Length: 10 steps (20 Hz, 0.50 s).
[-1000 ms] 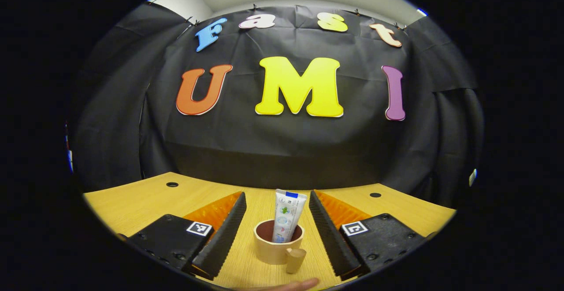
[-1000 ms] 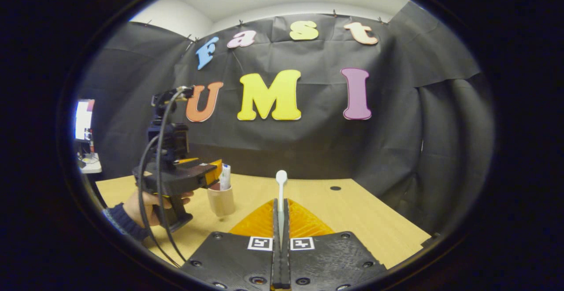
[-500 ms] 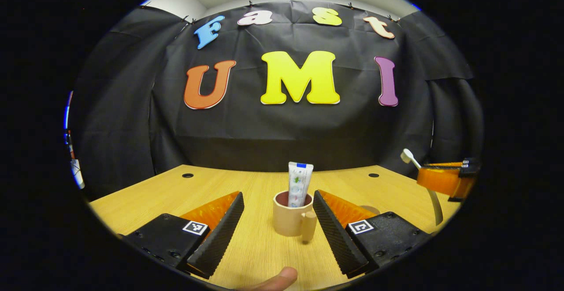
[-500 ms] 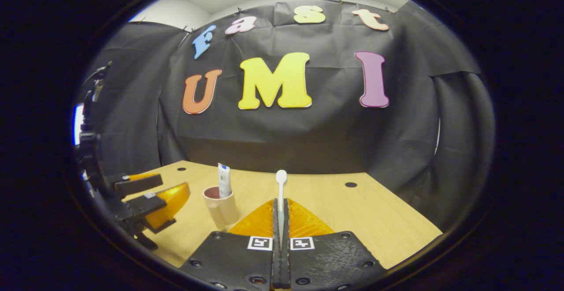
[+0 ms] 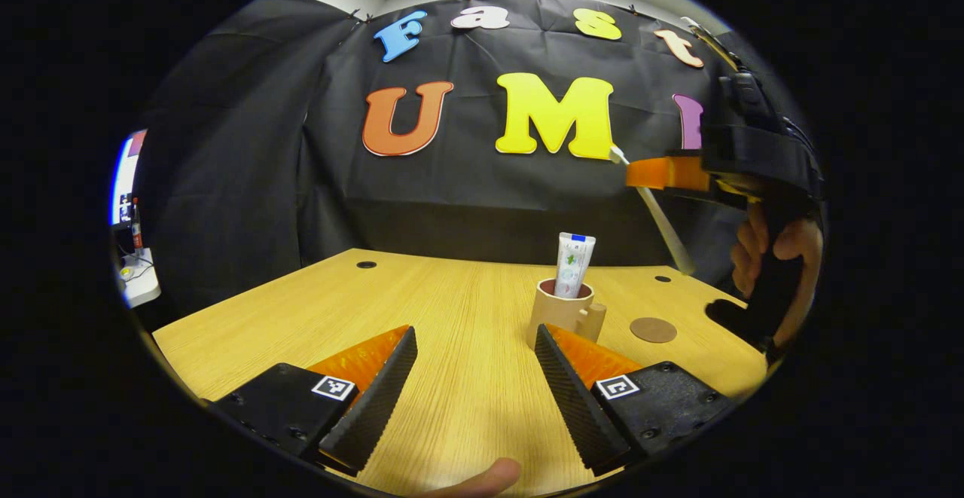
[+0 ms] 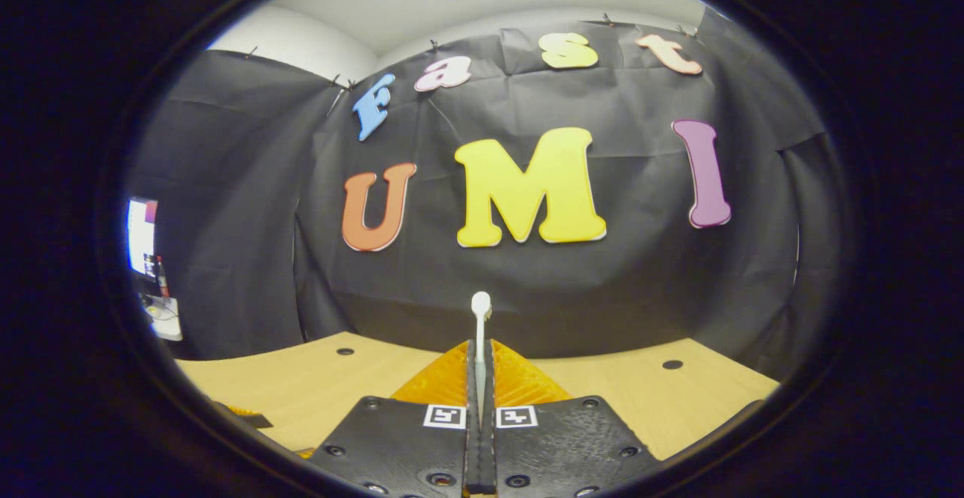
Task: Put the toothbrush and toothpaste on the desktop into the cup, then pick up the cup and place it on the coaster on the desktop.
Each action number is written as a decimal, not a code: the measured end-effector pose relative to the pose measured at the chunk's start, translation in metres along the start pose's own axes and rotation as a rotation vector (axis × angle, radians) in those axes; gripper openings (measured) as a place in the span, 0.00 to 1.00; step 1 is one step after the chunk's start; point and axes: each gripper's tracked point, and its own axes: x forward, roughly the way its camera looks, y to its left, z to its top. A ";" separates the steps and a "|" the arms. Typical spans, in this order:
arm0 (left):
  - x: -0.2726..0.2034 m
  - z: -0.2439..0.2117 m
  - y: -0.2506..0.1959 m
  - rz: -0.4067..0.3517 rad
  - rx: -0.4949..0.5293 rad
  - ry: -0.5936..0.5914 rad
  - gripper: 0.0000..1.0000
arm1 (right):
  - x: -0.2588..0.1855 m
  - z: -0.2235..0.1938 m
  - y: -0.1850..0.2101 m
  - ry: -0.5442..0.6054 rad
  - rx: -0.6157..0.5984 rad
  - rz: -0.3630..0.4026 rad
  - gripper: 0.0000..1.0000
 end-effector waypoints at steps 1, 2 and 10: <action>-0.004 0.004 0.001 -0.007 -0.001 -0.016 1.00 | 0.008 -0.001 0.005 -0.001 -0.009 -0.006 0.00; -0.008 0.007 -0.002 -0.020 -0.010 -0.025 1.00 | 0.018 -0.007 0.011 0.010 -0.018 -0.007 0.00; -0.011 0.015 0.012 -0.029 -0.052 -0.068 1.00 | 0.058 -0.042 0.019 0.090 -0.016 -0.044 0.00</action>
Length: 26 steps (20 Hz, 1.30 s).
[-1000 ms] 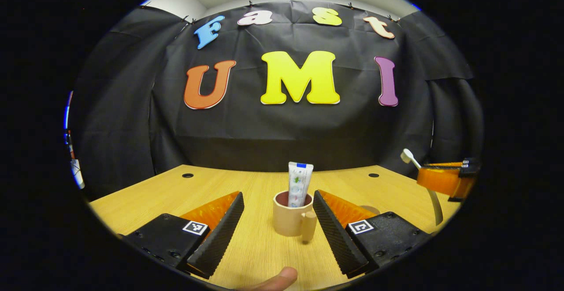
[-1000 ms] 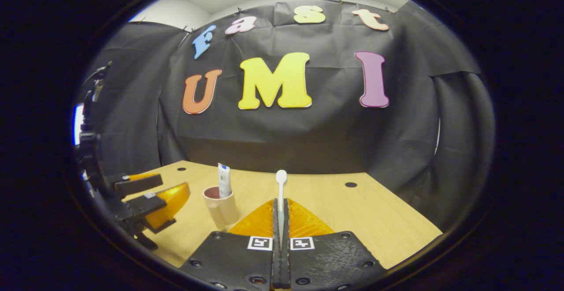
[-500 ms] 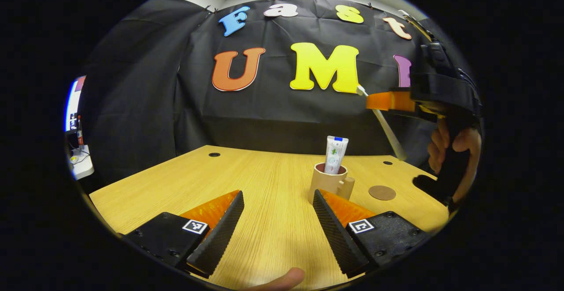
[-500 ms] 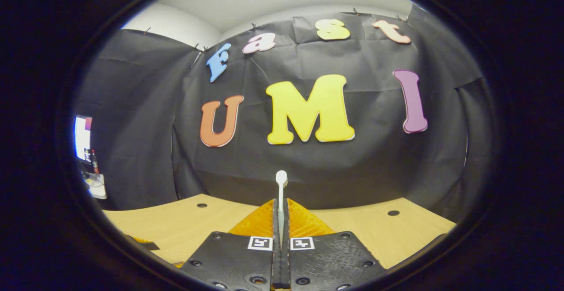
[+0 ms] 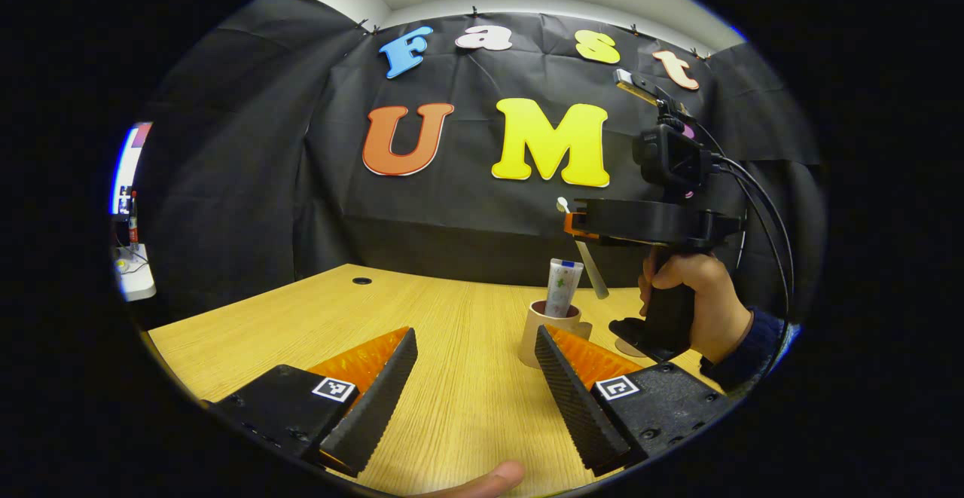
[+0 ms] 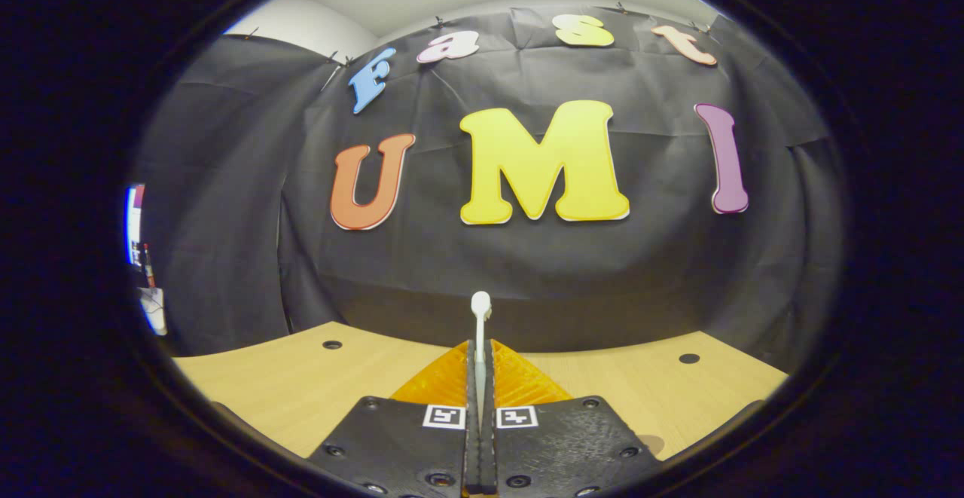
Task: Put the toothbrush and toothpaste on the desktop into the cup, then pick up the cup and place it on the coaster on the desktop.
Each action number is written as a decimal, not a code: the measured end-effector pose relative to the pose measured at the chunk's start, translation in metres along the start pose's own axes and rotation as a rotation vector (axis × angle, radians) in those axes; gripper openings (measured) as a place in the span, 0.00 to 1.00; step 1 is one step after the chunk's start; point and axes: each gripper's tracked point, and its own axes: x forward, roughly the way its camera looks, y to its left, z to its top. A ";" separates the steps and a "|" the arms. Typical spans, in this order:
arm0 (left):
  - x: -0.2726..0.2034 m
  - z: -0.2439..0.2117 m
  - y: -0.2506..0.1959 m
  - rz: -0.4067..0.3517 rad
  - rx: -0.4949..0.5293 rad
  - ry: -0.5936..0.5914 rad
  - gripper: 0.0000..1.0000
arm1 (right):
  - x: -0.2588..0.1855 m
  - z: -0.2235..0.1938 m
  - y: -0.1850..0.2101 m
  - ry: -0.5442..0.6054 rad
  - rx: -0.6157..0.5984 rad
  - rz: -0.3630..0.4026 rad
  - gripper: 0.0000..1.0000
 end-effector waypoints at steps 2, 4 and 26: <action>0.002 -0.006 0.000 -0.001 -0.019 0.019 1.00 | 0.003 0.001 -0.001 -0.009 -0.007 -0.010 0.00; 0.003 -0.010 0.001 -0.003 -0.028 0.032 1.00 | 0.003 0.004 -0.001 -0.026 -0.013 -0.012 0.00; 0.003 -0.024 -0.008 -0.016 -0.015 0.083 1.00 | -0.011 0.019 0.009 -0.039 0.015 0.055 0.72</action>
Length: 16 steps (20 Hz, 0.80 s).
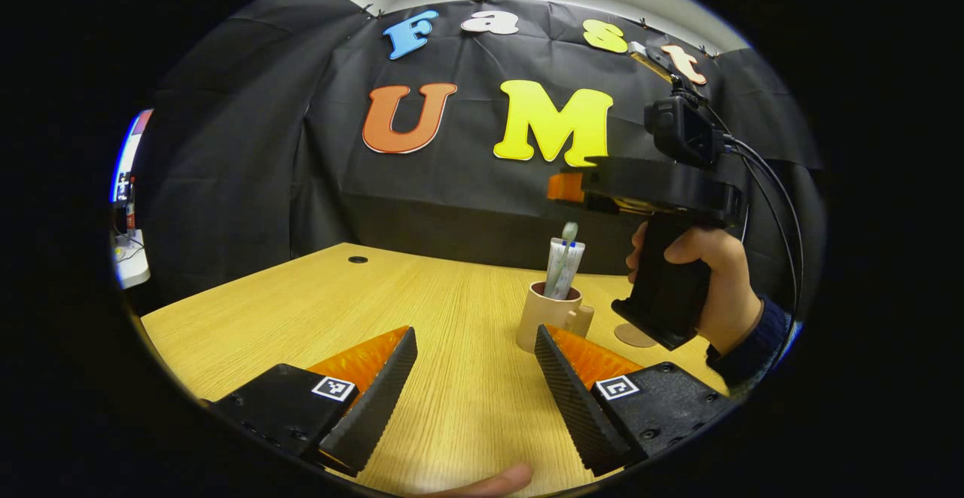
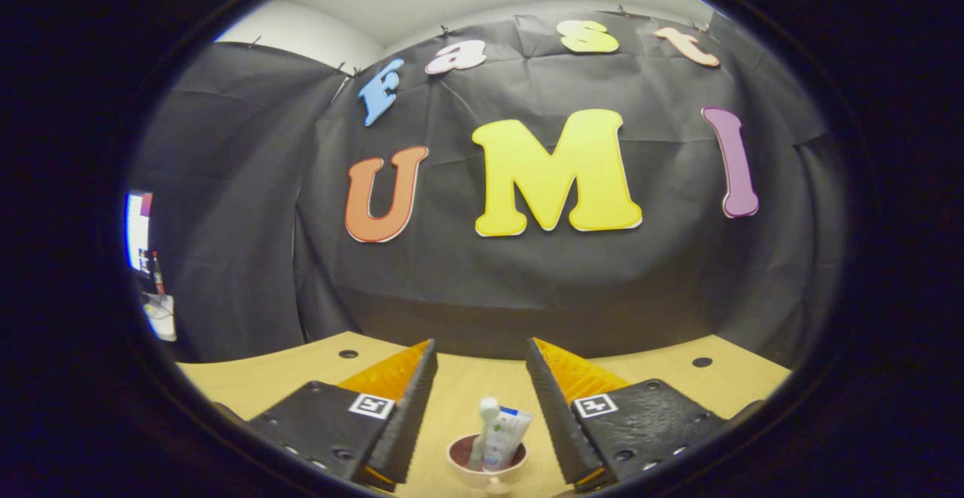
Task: Put the toothbrush and toothpaste on the desktop into the cup, then pick up the cup and place it on the coaster on the desktop.
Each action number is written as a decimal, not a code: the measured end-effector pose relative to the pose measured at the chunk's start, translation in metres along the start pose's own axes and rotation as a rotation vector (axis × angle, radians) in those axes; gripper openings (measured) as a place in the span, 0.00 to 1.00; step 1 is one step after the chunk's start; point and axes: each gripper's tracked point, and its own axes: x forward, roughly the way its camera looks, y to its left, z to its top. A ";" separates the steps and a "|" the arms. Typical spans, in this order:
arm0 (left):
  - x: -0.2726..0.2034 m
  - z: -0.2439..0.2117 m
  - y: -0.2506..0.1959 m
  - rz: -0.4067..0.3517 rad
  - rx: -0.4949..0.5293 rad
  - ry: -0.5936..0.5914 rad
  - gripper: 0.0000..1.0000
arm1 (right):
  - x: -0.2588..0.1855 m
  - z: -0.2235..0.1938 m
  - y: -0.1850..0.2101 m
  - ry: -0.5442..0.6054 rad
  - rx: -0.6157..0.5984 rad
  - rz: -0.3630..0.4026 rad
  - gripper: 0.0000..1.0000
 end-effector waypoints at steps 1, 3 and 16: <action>0.001 -0.001 -0.001 0.003 0.002 0.005 1.00 | -0.002 0.003 -0.001 -0.001 -0.010 -0.006 0.80; 0.003 -0.002 0.000 0.013 0.012 0.006 1.00 | -0.010 0.003 -0.005 0.010 -0.046 -0.019 0.90; 0.042 0.004 -0.030 0.015 0.055 0.081 1.00 | -0.120 0.045 -0.049 -0.012 -0.066 0.001 0.94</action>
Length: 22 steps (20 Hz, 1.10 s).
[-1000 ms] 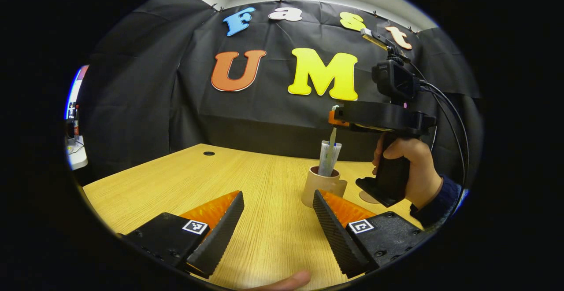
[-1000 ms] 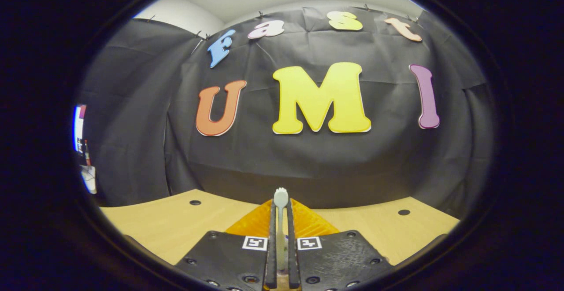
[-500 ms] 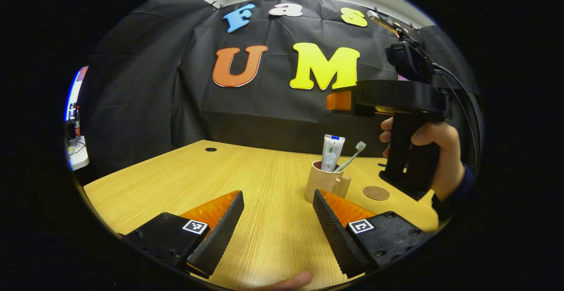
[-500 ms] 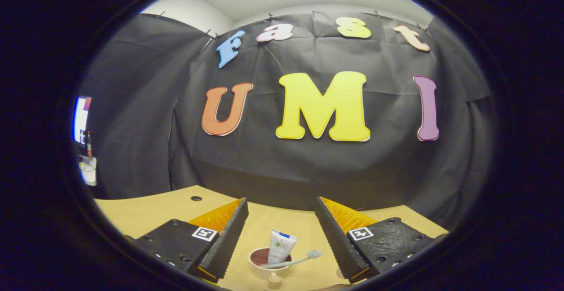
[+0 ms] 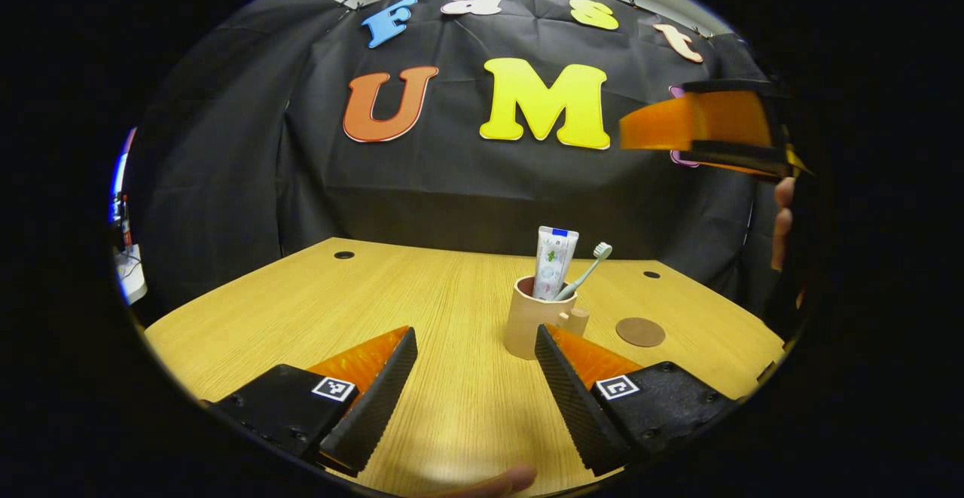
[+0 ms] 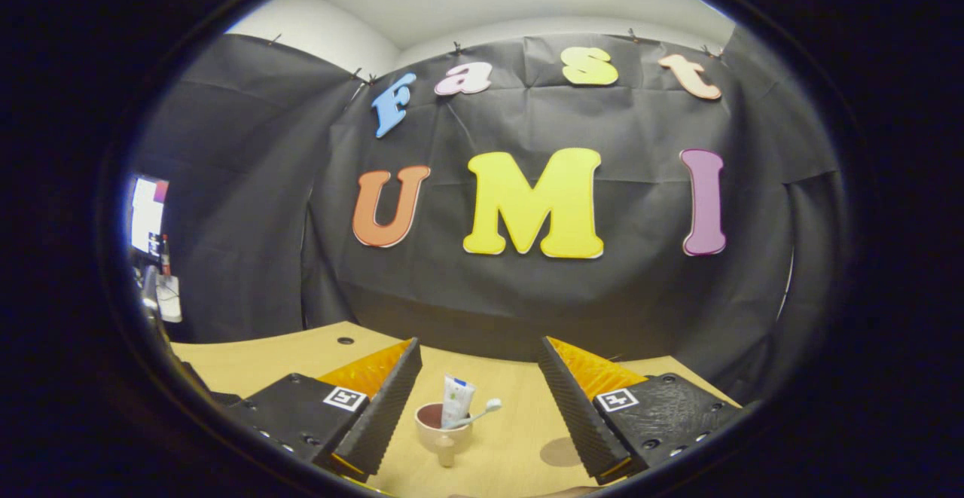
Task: Put the toothbrush and toothpaste on the desktop into the cup, then pick up the cup and place it on the coaster on the desktop.
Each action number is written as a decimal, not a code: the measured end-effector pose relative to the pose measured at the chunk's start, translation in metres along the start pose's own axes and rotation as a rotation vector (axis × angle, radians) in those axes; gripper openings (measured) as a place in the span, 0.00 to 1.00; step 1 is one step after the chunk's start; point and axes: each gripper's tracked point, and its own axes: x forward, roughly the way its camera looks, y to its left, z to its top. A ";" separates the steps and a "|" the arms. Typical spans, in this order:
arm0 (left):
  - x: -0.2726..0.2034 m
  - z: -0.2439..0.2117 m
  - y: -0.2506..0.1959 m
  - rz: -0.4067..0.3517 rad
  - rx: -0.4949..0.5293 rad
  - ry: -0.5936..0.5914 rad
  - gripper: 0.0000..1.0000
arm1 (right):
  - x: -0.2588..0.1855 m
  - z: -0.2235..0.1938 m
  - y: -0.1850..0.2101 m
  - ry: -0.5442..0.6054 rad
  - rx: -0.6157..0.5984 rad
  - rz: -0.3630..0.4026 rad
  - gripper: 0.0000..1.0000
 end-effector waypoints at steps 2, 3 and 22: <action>0.007 0.007 -0.004 0.009 -0.003 0.032 1.00 | -0.025 0.005 -0.017 -0.018 0.003 -0.015 0.94; 0.010 0.009 -0.007 0.014 -0.008 0.063 1.00 | -0.037 0.008 -0.029 -0.029 -0.005 -0.034 0.96; 0.074 0.015 -0.078 0.043 0.038 0.612 1.00 | -0.164 -0.014 -0.151 -0.131 -0.114 -0.196 0.96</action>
